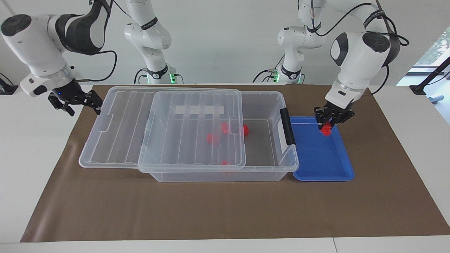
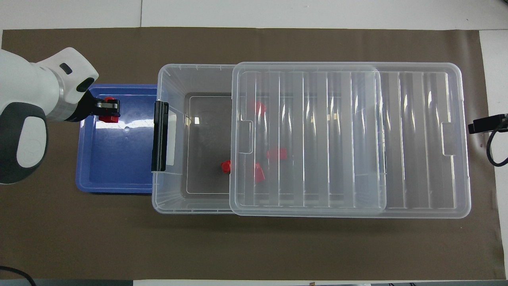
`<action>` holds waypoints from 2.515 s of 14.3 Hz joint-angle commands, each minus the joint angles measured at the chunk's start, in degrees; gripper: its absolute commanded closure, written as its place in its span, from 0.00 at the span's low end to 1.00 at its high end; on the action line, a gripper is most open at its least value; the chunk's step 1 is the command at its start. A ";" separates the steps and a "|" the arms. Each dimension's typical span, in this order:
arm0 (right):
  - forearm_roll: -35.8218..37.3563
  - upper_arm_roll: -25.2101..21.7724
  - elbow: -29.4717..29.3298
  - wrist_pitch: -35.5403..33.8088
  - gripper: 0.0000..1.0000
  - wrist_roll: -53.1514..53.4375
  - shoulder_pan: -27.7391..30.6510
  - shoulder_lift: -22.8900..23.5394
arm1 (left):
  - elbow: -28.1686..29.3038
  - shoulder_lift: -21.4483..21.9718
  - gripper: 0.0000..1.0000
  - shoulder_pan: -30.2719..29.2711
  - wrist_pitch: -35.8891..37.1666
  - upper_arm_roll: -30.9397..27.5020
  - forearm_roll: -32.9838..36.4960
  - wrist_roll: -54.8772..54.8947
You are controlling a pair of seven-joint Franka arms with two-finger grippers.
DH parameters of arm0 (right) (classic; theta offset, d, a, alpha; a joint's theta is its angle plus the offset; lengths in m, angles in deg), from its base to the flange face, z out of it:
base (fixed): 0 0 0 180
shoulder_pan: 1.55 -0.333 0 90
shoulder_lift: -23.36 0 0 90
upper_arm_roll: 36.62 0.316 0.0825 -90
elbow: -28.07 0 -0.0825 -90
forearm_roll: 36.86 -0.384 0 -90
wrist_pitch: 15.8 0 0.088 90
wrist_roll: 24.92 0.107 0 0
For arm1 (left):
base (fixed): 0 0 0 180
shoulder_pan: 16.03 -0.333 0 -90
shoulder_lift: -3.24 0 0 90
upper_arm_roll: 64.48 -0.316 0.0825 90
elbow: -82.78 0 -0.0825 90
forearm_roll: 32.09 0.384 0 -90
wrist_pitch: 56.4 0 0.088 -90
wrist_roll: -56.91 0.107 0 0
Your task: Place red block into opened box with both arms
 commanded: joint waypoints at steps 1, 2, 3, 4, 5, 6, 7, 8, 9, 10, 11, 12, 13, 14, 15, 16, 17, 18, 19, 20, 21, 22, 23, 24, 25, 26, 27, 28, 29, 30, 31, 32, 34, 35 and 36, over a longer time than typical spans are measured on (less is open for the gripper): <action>0.01 0.30 -8.93 -9.67 0.00 0.81 -0.08 0.64 | -0.74 -0.56 1.00 6.41 -0.05 -0.36 0.07 -7.35; 0.01 0.39 -11.40 -12.32 0.00 0.81 -0.08 0.73 | -0.57 -1.00 1.00 8.69 -0.92 -0.28 0.07 -9.81; 0.01 0.39 -11.94 -13.65 0.00 0.81 -0.26 0.73 | -0.30 -1.26 1.00 10.19 -1.54 -0.27 0.07 -11.31; 0.01 0.39 -11.43 -14.27 0.00 0.90 -1.30 0.29 | -0.13 -1.53 1.00 11.34 -1.81 -0.27 0.07 -12.29; 0.01 0.39 -11.42 -15.32 0.00 0.98 -1.57 0.37 | 0.40 -1.79 1.00 13.01 -1.81 -0.27 0.07 -13.08; -0.08 0.39 -11.07 -14.81 0.00 1.51 -1.75 0.20 | 1.62 -1.79 1.00 14.59 -2.07 -0.27 0.07 -14.48; 0.00 0.39 -10.29 -13.93 0.00 2.64 -2.19 0.02 | 2.76 -1.79 1.00 15.65 -3.38 -0.27 0.16 -15.88; 0.01 0.39 -10.28 -13.49 0.00 3.52 -3.50 0.02 | 3.73 -2.05 1.00 15.66 -5.83 -0.27 0.16 -16.25; 0.09 0.39 -10.28 -13.48 0.00 3.79 -4.12 0.02 | 3.92 -3.45 1.00 15.75 -7.42 -0.27 0.16 -16.60; 0.09 0.39 -10.19 -13.48 0.00 3.97 -4.21 -0.06 | 3.92 -5.11 1.00 15.83 -8.65 -0.27 0.16 -17.47; 0.09 0.39 -10.19 -13.48 0.00 4.06 -4.21 -0.07 | 4.18 -6.52 1.00 15.83 -10.32 -0.19 0.16 -17.74; 0.09 0.39 -10.19 -13.57 0.00 4.06 -4.56 -0.07 | 5.40 -6.89 1.00 15.83 -12.16 -0.27 0.16 -17.74; 0.09 0.39 -10.19 -13.57 0.00 3.97 -4.74 -0.07 | 7.06 -6.89 1.00 15.83 -14.53 -0.27 0.16 -17.74; 0.09 0.39 -10.19 -13.75 0.00 3.97 -4.74 -0.07 | 8.39 -7.32 1.00 15.83 -16.38 -0.27 0.16 -17.74; 0.09 0.39 -10.19 -13.84 0.00 3.97 -4.74 -0.07 | 8.75 -8.11 1.00 15.83 -17.88 -0.27 0.16 -17.74; 0.09 0.39 -10.10 -13.84 0.00 3.97 -4.74 -0.15 | 8.66 -8.99 1.00 15.92 -18.59 -0.27 0.16 -17.83; 0.09 0.39 -10.10 -13.84 0.00 3.97 -4.74 -0.15 | 8.66 -9.78 1.00 15.92 -19.47 -0.27 0.16 -18.01; 0.09 0.39 -10.10 -13.84 0.00 3.97 -4.74 -0.15 | 8.66 -10.40 1.00 16.10 -20.26 -0.27 0.16 -18.36; 0.09 0.39 -10.10 -13.84 0.00 3.97 -4.74 -0.15 | 8.66 -11.45 1.00 16.62 -20.96 -0.27 0.16 -18.36; 0.09 0.39 -10.10 -13.84 0.00 3.97 -4.74 -0.15 | 8.58 -12.42 1.00 16.89 -22.01 -0.27 0.16 -18.79; 0.09 0.39 -10.02 -13.92 0.00 3.97 -4.74 -0.15 | 8.58 -13.30 1.00 17.32 -23.24 -0.27 0.16 -19.58; 0.09 0.39 -9.93 -13.92 0.00 4.06 -4.74 -0.15 | 8.49 -14.52 1.00 17.68 -23.95 -0.27 0.16 -19.85; 0.09 0.39 -9.93 -13.84 0.00 4.06 -4.74 -0.24 | 8.49 -15.14 1.00 17.85 -24.48 -0.27 0.34 -19.85; 0.09 0.39 -9.93 -13.84 0.00 4.06 -4.74 -0.24 | 8.40 -16.19 1.00 17.86 -25.18 -0.27 1.38 -19.94; 0.09 0.39 -9.93 -13.84 0.00 4.06 -4.74 -0.24 | 8.40 -16.90 1.00 17.86 -25.62 -0.27 2.35 -19.94; 0.09 0.39 -9.93 -13.75 0.00 4.06 -4.74 -0.24 | 8.40 -17.00 1.00 17.86 -25.80 -0.27 2.79 -19.85; 0.09 0.39 -9.84 -13.75 0.00 4.06 -4.74 -0.24 | 8.40 -17.26 1.00 17.86 -25.89 -0.27 2.89 -19.77; 0.09 0.39 -9.75 -13.75 0.00 4.06 -4.74 -0.24 | 8.40 -17.70 1.00 17.86 -25.98 -0.27 2.89 -19.77; 0.09 0.39 -9.66 -13.75 0.00 4.06 -4.74 -0.33 | 8.31 -17.70 1.00 17.77 -26.07 -0.27 2.89 -19.77; 0.09 0.39 -9.58 -13.75 0.00 4.06 -4.74 -0.33 | 8.05 -17.79 0.69 17.86 -26.07 -0.27 2.89 -19.94; 0.09 0.39 -9.58 -13.75 0.00 4.15 -4.74 -0.42 | 7.96 -17.79 0.17 17.77 -26.07 -0.27 2.89 -20.03; 0.09 0.39 -9.58 -13.75 0.00 4.06 -4.74 -0.42 | 7.96 -17.53 0.00 17.77 -25.98 -0.27 2.89 -19.94; 0.09 0.39 -9.58 -13.75 0.00 4.15 -4.74 -0.42 | 7.78 -15.17 0.00 17.59 -24.67 -0.27 2.89 -19.94; 0.09 0.39 -9.58 -13.75 0.00 4.06 -4.74 -0.33 | 7.78 -13.32 0.00 17.42 -22.66 -0.27 2.89 -19.85; 0.09 0.39 -9.58 -13.75 0.00 4.06 -4.74 -0.33 | 7.44 -11.65 0.00 17.42 -19.94 -0.27 2.89 -19.85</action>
